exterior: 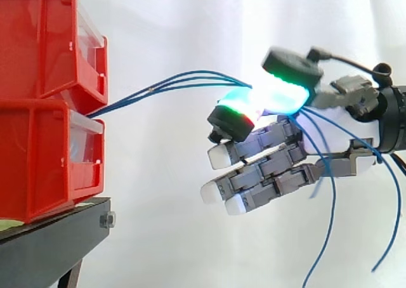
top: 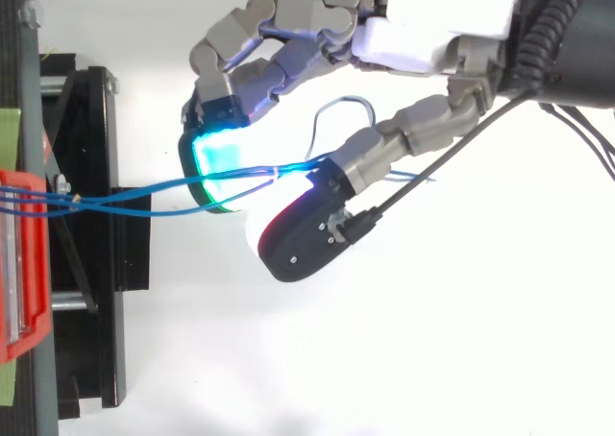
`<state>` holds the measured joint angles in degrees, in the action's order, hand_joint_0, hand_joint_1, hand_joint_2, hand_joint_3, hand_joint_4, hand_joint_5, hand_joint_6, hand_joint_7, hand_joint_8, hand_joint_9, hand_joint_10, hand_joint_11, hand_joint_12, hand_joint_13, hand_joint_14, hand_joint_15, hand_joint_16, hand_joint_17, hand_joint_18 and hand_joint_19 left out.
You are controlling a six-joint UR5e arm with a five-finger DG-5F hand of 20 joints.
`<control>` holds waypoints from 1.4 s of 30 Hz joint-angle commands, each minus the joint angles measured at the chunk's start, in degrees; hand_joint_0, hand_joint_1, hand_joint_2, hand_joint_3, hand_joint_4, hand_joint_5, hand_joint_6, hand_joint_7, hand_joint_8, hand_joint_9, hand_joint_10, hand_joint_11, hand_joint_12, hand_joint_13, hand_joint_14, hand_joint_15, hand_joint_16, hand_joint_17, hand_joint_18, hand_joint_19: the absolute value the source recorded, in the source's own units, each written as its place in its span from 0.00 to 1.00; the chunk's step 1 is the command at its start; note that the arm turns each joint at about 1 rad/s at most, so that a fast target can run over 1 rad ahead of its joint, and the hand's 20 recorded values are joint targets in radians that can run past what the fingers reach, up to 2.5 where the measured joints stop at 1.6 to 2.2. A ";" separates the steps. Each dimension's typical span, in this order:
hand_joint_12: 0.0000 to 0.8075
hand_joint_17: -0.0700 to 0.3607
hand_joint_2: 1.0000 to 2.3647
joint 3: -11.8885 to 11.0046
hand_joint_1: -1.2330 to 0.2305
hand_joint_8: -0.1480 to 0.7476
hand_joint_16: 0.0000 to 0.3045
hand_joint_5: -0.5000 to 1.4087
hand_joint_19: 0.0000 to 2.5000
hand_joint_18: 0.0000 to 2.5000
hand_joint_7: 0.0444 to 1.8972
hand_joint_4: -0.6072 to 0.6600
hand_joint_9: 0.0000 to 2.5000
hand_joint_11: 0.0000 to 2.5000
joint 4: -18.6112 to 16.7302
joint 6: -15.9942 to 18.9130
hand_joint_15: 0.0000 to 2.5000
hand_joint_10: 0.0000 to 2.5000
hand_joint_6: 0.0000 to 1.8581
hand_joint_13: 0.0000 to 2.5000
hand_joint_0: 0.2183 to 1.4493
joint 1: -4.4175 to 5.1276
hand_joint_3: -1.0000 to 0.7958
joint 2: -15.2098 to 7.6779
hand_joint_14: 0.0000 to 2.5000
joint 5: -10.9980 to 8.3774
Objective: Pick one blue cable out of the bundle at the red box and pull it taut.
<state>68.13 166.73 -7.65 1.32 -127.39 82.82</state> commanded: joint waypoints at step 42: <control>0.44 0.45 0.02 -0.01 0.24 0.41 0.18 0.19 0.09 0.17 0.61 0.48 0.33 0.14 0.00 0.00 0.07 0.00 0.46 0.18 0.34 0.00 0.46 -0.05 0.00 -0.73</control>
<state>68.12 166.73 -7.64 1.32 -127.40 82.31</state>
